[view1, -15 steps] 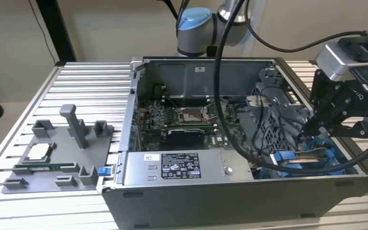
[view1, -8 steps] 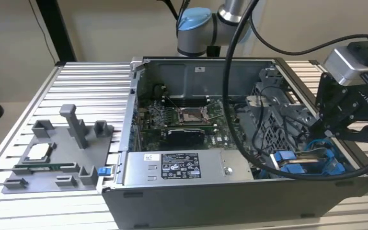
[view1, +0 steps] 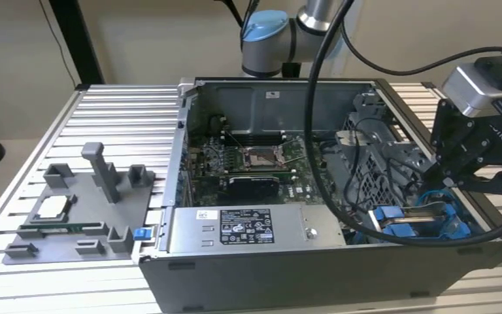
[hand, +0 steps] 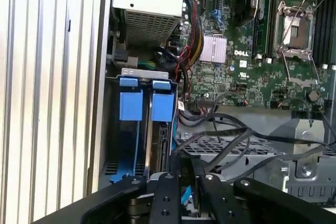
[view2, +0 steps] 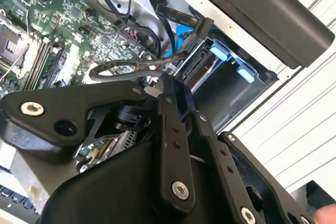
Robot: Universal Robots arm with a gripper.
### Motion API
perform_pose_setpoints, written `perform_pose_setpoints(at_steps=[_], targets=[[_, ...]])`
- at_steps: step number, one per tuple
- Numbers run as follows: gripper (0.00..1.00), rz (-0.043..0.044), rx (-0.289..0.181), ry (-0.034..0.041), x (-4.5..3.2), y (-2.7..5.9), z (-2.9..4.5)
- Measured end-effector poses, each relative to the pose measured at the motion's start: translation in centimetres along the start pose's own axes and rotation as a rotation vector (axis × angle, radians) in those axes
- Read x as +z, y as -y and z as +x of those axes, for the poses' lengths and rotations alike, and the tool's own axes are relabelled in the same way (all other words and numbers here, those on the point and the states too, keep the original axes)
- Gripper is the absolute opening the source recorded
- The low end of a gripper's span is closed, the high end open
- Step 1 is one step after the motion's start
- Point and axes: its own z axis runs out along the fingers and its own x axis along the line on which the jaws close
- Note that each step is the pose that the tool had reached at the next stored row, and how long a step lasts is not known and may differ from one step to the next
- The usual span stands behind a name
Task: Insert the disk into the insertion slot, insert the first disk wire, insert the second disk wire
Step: 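Insert the first disk wire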
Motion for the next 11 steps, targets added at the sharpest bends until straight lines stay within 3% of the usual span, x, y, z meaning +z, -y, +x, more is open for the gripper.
perform_pose_setpoints(at_steps=[6,11], targets=[[0.00,-0.0008,0.000,0.0001,0.04,0.58,0.20],[0.00,-0.0065,0.001,0.0005,0.31,1.25,0.77]])
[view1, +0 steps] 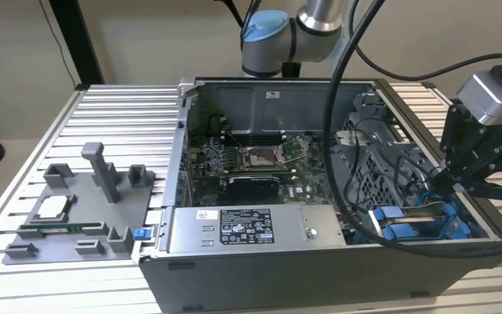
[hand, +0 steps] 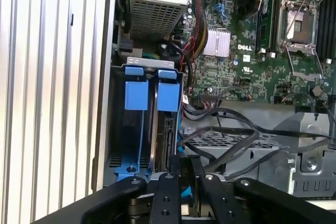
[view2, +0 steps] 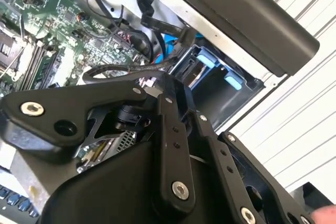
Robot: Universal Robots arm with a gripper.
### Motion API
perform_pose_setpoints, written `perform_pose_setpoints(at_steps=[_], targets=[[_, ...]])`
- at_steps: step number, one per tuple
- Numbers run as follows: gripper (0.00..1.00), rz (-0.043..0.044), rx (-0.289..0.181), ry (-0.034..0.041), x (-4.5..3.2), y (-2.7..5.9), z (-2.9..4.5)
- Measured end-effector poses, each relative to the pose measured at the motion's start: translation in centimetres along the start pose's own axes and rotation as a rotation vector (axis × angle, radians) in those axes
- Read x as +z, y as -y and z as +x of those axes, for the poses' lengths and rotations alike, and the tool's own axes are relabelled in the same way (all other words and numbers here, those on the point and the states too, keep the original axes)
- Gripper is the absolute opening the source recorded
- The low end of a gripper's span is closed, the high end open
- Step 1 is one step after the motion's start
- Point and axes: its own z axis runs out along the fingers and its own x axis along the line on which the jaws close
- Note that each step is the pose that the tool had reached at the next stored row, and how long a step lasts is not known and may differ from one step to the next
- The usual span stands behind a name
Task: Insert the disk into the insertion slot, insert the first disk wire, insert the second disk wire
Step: 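Insert the first disk wire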
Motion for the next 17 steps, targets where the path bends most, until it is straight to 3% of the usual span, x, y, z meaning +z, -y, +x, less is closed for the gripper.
perform_pose_setpoints(at_steps=[6,13,17], targets=[[0.00,0.0002,0.008,0.0003,0.90,0.09,0.23],[0.00,-0.0008,0.011,0.0000,1.08,0.11,0.30],[0.00,-0.0013,0.011,-0.0006,1.74,0.18,0.60]])
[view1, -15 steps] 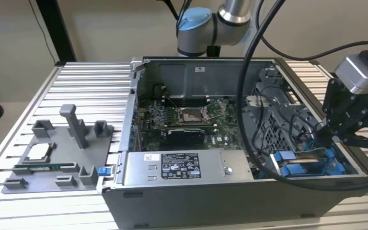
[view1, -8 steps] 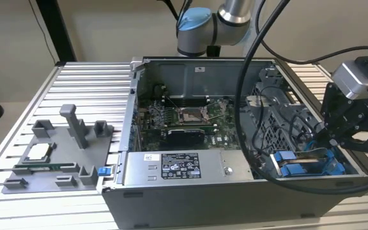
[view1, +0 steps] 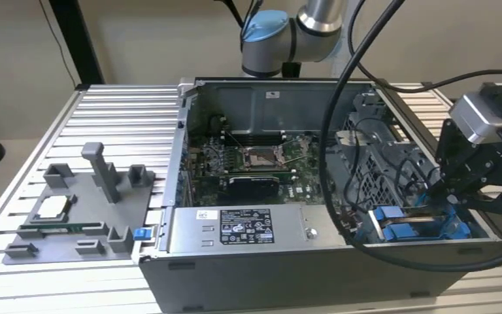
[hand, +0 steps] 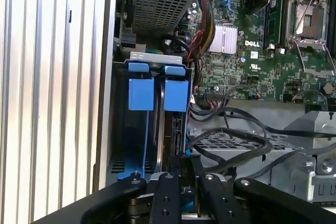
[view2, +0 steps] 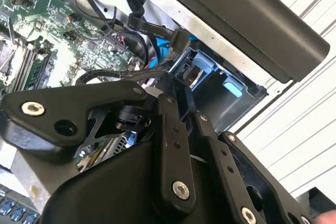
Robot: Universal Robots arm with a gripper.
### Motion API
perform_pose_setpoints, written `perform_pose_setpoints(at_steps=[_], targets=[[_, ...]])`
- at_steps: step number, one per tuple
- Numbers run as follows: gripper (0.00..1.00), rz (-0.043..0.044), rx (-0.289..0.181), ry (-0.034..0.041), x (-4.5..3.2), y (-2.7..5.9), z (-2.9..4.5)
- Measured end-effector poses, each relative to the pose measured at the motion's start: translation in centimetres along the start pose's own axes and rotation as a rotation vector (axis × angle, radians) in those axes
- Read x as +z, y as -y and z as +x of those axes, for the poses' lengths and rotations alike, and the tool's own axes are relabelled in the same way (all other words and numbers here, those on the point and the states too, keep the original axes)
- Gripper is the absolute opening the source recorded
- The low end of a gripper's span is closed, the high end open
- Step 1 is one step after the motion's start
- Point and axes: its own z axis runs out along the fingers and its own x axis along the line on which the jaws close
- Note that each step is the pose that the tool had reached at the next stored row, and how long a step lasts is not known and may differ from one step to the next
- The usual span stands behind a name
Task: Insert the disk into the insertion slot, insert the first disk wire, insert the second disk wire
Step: 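Insert the first disk wire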
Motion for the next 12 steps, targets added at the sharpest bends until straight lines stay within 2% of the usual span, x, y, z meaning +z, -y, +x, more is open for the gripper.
perform_pose_setpoints(at_steps=[3,8,12], targets=[[0.00,0.0000,0.000,0.0002,0.11,0.06,0.03],[0.00,0.0003,0.002,-0.0016,0.71,0.09,0.14],[0.00,0.0006,0.004,-0.0017,0.83,0.10,0.16]])
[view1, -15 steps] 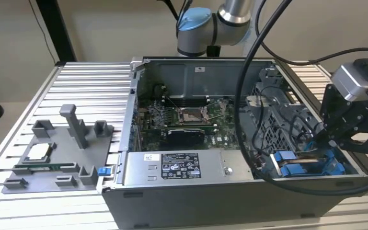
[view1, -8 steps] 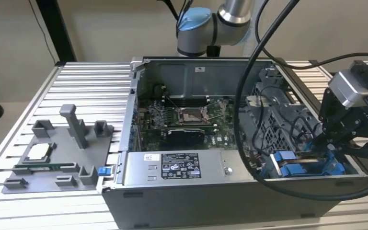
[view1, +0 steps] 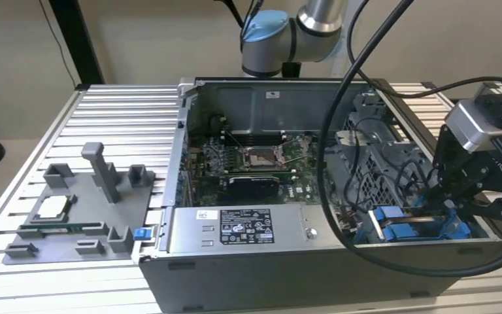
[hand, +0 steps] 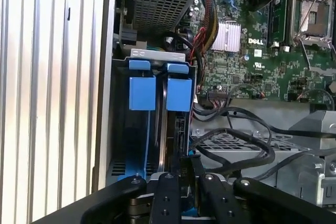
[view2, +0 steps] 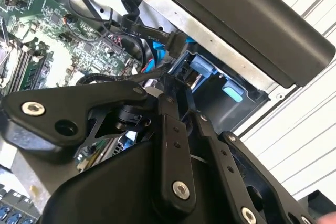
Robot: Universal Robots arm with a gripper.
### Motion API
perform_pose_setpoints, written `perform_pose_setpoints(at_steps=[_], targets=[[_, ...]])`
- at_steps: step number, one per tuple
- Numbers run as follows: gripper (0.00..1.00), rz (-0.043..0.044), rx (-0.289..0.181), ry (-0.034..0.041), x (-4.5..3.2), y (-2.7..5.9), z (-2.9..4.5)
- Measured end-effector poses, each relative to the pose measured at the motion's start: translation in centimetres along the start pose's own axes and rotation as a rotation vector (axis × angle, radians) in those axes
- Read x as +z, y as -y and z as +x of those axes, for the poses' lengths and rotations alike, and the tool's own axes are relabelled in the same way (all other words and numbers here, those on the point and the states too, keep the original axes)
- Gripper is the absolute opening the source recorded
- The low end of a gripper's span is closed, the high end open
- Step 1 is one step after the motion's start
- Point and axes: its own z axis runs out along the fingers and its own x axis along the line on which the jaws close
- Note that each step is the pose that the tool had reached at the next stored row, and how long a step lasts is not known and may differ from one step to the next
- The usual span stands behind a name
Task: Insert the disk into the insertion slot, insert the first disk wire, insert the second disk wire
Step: 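Insert the first disk wire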
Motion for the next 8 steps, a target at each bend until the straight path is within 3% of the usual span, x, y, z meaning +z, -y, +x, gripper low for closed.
perform_pose_setpoints(at_steps=[8], targets=[[0.00,0.0015,0.008,-0.0011,0.29,0.01,0.06]])
